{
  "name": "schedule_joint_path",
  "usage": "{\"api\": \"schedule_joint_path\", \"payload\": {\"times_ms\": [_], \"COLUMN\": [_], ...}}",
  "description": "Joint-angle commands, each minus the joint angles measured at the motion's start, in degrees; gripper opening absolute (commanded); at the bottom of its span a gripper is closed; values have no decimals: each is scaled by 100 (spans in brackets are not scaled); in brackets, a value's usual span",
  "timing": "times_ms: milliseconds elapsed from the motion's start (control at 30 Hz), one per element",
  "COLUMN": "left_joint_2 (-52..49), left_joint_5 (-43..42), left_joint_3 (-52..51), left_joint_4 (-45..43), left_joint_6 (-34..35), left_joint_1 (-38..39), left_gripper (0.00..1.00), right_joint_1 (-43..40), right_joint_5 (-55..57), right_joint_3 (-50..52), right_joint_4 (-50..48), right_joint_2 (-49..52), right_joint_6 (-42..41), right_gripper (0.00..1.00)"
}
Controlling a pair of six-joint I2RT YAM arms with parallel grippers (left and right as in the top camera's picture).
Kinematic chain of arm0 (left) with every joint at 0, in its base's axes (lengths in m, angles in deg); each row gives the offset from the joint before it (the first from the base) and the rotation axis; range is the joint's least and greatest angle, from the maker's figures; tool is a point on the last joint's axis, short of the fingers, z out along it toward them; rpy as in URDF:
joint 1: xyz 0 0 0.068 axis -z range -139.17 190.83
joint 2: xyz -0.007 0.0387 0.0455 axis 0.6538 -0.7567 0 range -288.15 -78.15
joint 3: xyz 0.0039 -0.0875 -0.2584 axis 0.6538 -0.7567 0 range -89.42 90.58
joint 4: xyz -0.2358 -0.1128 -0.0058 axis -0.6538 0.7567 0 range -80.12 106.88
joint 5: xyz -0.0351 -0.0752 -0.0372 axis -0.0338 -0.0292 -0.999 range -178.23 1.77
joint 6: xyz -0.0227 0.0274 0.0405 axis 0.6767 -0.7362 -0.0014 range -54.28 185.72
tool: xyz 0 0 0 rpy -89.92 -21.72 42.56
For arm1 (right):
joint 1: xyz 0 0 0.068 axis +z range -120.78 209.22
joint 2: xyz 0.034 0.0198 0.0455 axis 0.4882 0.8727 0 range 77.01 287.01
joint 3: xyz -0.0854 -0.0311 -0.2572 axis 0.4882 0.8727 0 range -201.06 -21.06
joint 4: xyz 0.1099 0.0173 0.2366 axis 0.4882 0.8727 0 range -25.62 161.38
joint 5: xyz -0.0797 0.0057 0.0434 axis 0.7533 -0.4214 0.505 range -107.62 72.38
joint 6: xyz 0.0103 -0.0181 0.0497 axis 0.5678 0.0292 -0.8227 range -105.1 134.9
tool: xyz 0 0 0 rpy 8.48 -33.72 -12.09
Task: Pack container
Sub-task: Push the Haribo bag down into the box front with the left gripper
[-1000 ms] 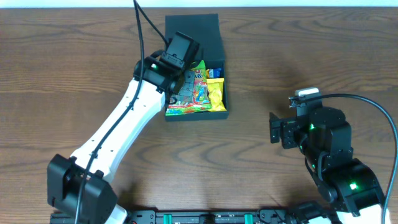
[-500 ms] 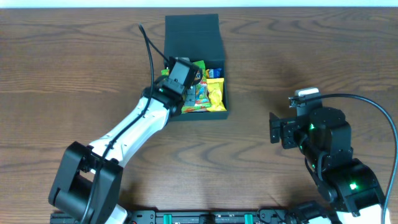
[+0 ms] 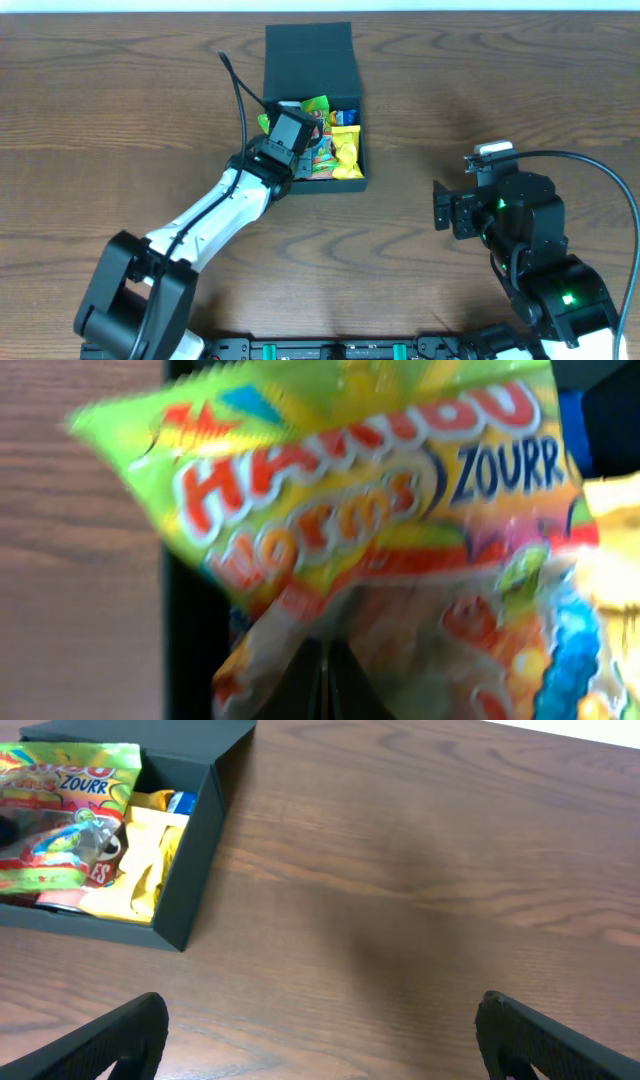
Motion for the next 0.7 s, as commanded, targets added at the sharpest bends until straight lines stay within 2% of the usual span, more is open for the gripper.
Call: {"api": "schedule_joint_path", "payload": {"times_ms": [0,100,267,400,667], "left_joint_2": [428,737,678,424,-345], "left_joint_5": [195,608,1054,1067,1069], "left_joint_3": [199,352,345,343,341], "left_joint_4": [282,385,-39,-514,-813], "left_joint_6": [-264,-328,-542,-796,-863], "left_joint_1": [35,35,-17,-17,-28], "left_gripper": [6,6,6,6,6], "right_joint_1": [-76,-76,-76,-76,-76], "right_joint_5": [-22,-24,-24,-22,-24], "right_joint_3": [20,20,20,20,20], "right_joint_4": [2,2,2,2,2], "right_joint_2": [-9,-9,-9,-9,-9], "right_joint_6": [83,83,83,83,83], "right_gripper": [99,99,99,99,99]}}
